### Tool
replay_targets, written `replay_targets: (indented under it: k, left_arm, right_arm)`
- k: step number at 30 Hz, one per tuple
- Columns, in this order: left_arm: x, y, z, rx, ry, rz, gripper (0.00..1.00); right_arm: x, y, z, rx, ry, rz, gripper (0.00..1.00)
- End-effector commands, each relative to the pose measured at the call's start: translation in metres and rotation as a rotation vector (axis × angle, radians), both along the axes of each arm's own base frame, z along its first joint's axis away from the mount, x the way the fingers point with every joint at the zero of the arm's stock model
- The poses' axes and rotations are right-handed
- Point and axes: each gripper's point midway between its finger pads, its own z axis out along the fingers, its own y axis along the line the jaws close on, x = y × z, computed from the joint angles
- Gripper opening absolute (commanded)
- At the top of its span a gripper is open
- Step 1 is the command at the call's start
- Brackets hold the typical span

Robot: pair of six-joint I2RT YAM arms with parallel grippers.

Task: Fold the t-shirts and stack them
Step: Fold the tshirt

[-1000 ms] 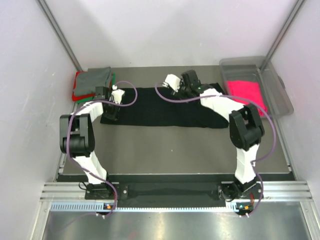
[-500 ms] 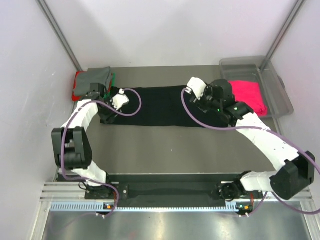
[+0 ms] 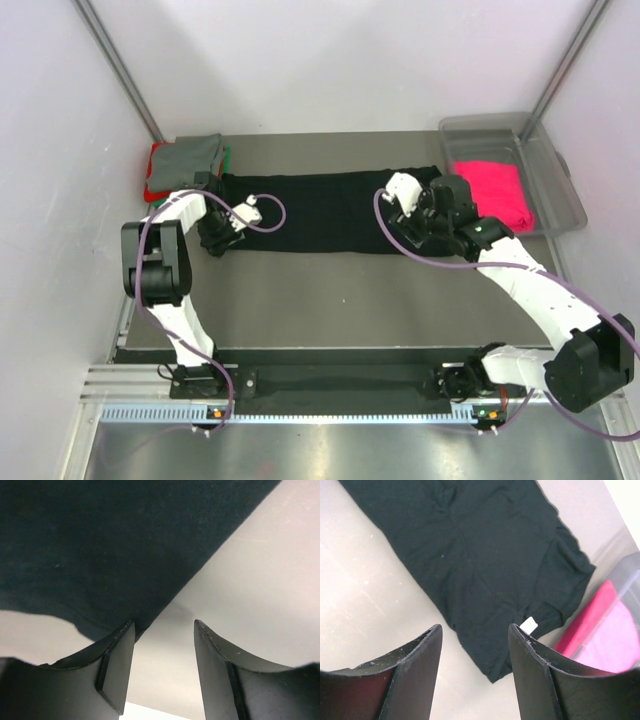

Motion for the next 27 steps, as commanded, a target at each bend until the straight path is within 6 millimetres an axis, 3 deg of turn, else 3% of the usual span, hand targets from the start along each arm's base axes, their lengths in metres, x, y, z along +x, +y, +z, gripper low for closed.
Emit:
replay_targets:
  k: [1, 5, 9, 10, 13, 15, 16, 17, 18, 23, 24, 26, 27]
  left_arm:
    - [0.007, 0.001, -0.006, 0.007, 0.002, 0.000, 0.56]
    - [0.005, 0.000, -0.018, -0.005, 0.032, 0.015, 0.47]
    - [-0.005, -0.004, -0.022, -0.014, 0.070, 0.022, 0.06]
    - [-0.006, -0.003, -0.021, -0.005, 0.070, 0.040, 0.00]
    - [-0.017, -0.005, -0.012, 0.013, 0.060, 0.046, 0.00]
    - [-0.040, -0.010, 0.008, 0.029, 0.050, 0.026, 0.00]
    - [-0.040, -0.010, 0.008, 0.029, 0.050, 0.023, 0.00]
    - [-0.057, -0.007, 0.021, 0.041, 0.054, 0.025, 0.00]
    - [-0.065, -0.016, 0.027, 0.044, 0.055, -0.008, 0.00]
    - [-0.129, -0.020, 0.058, 0.081, 0.052, -0.070, 0.00]
    - [-0.142, -0.020, 0.059, 0.082, 0.068, -0.079, 0.00]
    - [-0.164, -0.010, 0.063, 0.140, 0.053, -0.081, 0.00]
    - [-0.174, -0.006, 0.064, 0.155, 0.060, -0.087, 0.00]
  right_arm:
    - [0.000, 0.007, 0.008, 0.059, -0.020, 0.015, 0.56]
    - [-0.002, 0.003, 0.005, 0.061, -0.021, 0.010, 0.56]
    - [-0.001, -0.001, 0.002, 0.055, -0.023, -0.004, 0.56]
    - [0.001, -0.005, 0.002, 0.049, -0.029, -0.021, 0.56]
    - [0.007, -0.013, 0.005, 0.050, -0.045, -0.060, 0.56]
    - [0.012, -0.019, 0.013, 0.048, -0.064, -0.087, 0.56]
    - [0.013, -0.021, 0.011, 0.039, -0.060, -0.098, 0.56]
    - [0.015, -0.022, 0.013, 0.035, -0.060, -0.108, 0.56]
    - [0.017, -0.023, 0.013, 0.028, -0.059, -0.117, 0.56]
    - [0.051, -0.048, -0.004, -0.057, -0.040, -0.233, 0.55]
    - [0.060, -0.054, -0.020, -0.066, 0.006, -0.256, 0.55]
    - [0.076, -0.058, -0.020, -0.058, 0.027, -0.287, 0.55]
    - [0.082, -0.063, -0.042, -0.082, 0.093, -0.306, 0.55]
